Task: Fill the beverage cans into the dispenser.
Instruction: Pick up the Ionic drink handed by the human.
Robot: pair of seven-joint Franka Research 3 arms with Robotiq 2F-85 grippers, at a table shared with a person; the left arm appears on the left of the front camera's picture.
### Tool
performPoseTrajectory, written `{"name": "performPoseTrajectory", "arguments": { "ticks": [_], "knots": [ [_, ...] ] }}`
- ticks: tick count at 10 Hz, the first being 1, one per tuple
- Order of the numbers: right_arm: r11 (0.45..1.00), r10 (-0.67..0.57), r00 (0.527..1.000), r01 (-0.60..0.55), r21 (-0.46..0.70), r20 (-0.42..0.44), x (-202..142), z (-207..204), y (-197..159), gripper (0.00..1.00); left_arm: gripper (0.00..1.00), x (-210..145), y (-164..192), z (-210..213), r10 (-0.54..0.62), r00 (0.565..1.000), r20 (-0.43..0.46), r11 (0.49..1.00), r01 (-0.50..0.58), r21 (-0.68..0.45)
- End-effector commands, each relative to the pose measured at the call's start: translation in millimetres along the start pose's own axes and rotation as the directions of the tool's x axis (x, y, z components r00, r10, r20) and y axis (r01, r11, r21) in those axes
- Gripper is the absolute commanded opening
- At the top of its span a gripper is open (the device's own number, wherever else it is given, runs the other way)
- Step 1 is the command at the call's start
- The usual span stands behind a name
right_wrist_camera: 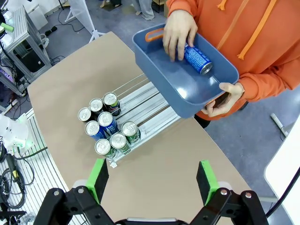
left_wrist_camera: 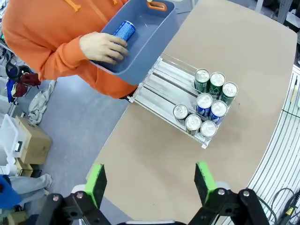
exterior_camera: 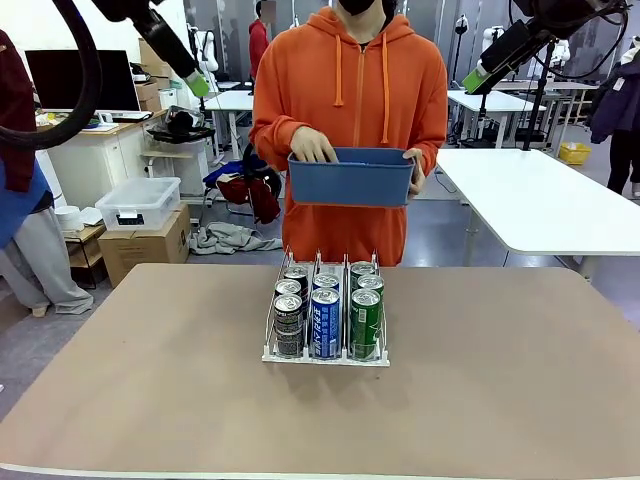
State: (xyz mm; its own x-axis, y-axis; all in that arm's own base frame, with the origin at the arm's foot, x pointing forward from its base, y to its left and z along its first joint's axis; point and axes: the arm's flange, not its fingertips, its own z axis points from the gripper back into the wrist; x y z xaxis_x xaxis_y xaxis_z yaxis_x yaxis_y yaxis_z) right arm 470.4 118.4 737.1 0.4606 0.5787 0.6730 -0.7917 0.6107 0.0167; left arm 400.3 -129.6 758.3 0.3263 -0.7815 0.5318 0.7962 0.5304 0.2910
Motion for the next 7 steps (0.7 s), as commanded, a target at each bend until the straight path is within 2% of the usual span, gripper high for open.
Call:
{"name": "performPoseTrajectory", "arguments": {
  "ticks": [1, 7],
  "knots": [
    [1.000, 0.003, 1.000, -0.003, 0.001, -0.003, -0.4, -0.5, -0.1, 1.00, 1.00, -0.2, 2.1, 10.5, 0.000, 0.999, 0.033, 1.000, 0.001, -0.022],
    [1.000, 0.003, 1.000, -0.003, 0.001, -0.003, -0.4, -0.5, -0.1, 1.00, 1.00, -0.2, 2.1, 10.5, 0.000, 0.999, 0.033, 1.000, 0.001, -0.022]
  ]
}}
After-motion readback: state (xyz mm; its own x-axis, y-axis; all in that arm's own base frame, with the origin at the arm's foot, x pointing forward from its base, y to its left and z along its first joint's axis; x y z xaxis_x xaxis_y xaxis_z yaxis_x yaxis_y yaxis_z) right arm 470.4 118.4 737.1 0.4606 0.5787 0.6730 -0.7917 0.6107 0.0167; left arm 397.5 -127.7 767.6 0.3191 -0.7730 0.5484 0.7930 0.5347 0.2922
